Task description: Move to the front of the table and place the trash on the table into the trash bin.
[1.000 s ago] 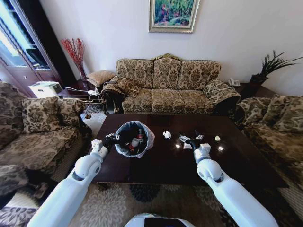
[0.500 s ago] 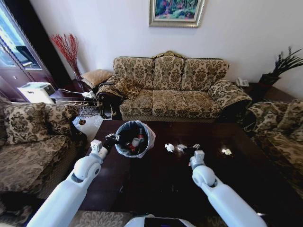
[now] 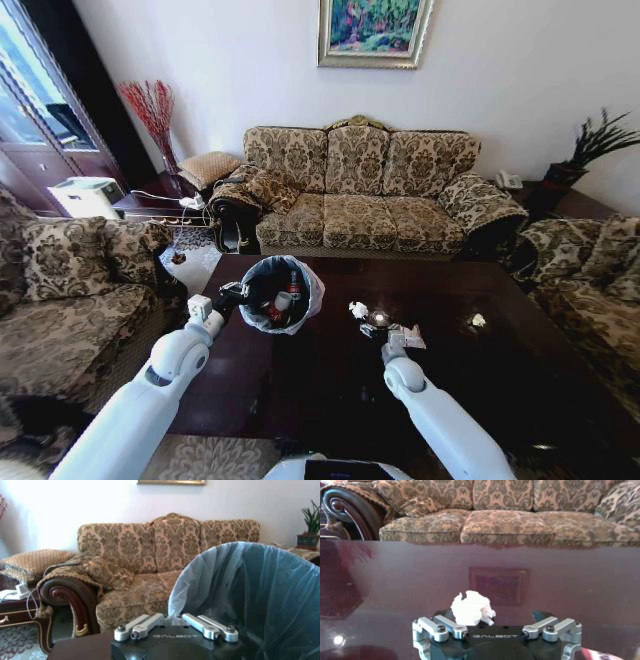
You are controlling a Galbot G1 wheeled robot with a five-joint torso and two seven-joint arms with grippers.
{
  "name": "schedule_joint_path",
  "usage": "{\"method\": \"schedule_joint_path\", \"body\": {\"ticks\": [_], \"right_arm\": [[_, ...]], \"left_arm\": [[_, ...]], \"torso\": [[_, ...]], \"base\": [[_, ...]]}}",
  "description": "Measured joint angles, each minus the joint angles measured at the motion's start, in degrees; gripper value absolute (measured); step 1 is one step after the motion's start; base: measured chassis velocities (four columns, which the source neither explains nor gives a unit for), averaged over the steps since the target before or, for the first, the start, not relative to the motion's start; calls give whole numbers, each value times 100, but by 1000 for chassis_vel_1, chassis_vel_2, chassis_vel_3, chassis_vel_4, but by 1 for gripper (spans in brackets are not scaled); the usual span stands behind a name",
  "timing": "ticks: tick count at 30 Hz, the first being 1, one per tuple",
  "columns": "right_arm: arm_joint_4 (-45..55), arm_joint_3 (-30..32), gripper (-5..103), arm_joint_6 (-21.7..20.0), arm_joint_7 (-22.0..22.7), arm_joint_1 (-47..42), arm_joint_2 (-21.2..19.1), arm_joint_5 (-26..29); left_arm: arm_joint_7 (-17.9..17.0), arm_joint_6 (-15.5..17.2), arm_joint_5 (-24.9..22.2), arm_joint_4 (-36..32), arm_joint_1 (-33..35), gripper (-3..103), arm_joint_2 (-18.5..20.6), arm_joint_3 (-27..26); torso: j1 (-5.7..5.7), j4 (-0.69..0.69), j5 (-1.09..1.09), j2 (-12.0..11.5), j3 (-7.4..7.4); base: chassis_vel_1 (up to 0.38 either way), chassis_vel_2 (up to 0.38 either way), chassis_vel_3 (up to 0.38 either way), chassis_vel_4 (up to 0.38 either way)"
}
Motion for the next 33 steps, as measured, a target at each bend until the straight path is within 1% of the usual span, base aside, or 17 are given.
{"method": "schedule_joint_path", "body": {"ticks": [2, 4, 7, 11, 13, 14, 16, 17, 18, 21, 22, 24, 25, 27, 29, 30, 33], "right_arm": [[-221, 35, 100, 34, -321, 85, 84, -3], [-278, 44, 100, 43, -421, 105, 107, -10], [-564, 127, 100, 162, -886, 157, 233, -79], [-741, 233, 99, 211, -1012, 176, 328, -99], [-974, 305, 84, 257, -1034, 274, 414, -146], [-974, 305, 84, 257, -1034, 274, 414, -146], [-1204, 347, 79, 284, -1073, 418, 469, -171], [-1254, 361, 73, 290, -1089, 445, 477, -173], [-1254, 361, 73, 290, -1089, 445, 477, -173], [-1409, 414, 57, 335, -1207, 536, 478, -174], [-1409, 414, 57, 335, -1207, 536, 478, -174], [-1546, 424, 46, 364, -1301, 614, 494, -165], [-1546, 424, 46, 364, -1301, 614, 494, -165], [-1710, 446, 35, 413, -1419, 696, 540, -159], [-1755, 453, 35, 427, -1442, 717, 560, -158], [-1822, 464, 25, 457, -1461, 743, 599, -156], [-1838, 468, 19, 482, -1463, 746, 618, -153]], "left_arm": [[-38, 1, -2, 48, -38, 0, -9, 24], [-64, 2, -1, 63, -48, 0, -10, 31], [-141, 1, 5, 106, -92, 0, 1, 57], [-142, 1, -15, 123, -164, 0, 34, 96], [-138, 0, -67, 128, -203, 0, 52, 102], [-138, 0, -67, 128, -203, 0, 52, 102], [-114, -5, -81, 128, -204, 0, 62, 93], [-99, -9, -82, 133, -208, 0, 65, 97], [-99, -9, -82, 133, -208, 0, 65, 97], [-19, -18, -82, 173, -220, 0, 74, 147], [-19, -18, -82, 173, -220, 0, 74, 147], [16, -35, -79, 200, -225, 0, 79, 156], [16, -35, -79, 200, -225, 0, 79, 156], [46, -58, -74, 220, -232, 0, 79, 159], [49, -62, -73, 224, -234, 0, 79, 161], [55, -67, -69, 226, -236, 0, 78, 169], [65, -70, -66, 226, -236, 0, 79, 186]], "torso": [[-3, -2, 0, 1, -1], [-5, -2, 0, 1, -1], [-12, 1, 0, 2, -3], [-9, 1, 0, 2, -3], [-5, -3, 0, 1, -2], [-5, -3, 0, 1, -2], [-6, 0, 1, 2, -2], [-7, 2, 2, 2, -2], [-7, 2, 2, 2, -2], [-8, -1, -1, 2, -2], [-8, -1, -1, 2, -2], [-7, -1, 1, 2, -2], [-7, -1, 1, 2, -2], [-7, -1, 1, 2, -2], [-7, -1, 1, 2, -2], [-7, 0, 1, 2, -2], [-8, 0, 1, 2, -2]], "base": [[0, 0, 0, 0], [0, 0, 0, 0], [0, 0, 0, 0], [0, 0, 0, 0], [0, 0, 0, 0], [0, 0, 0, 0], [0, 0, 0, 0], [0, 0, 0, 0], [0, 0, 0, 0], [0, 0, 0, 0], [0, 0, 0, 0], [0, 0, 0, 0], [0, 0, 0, 0], [0, 0, 0, 0], [0, 0, 0, 0], [0, 0, 0, 0], [0, 0, 0, 0]]}}
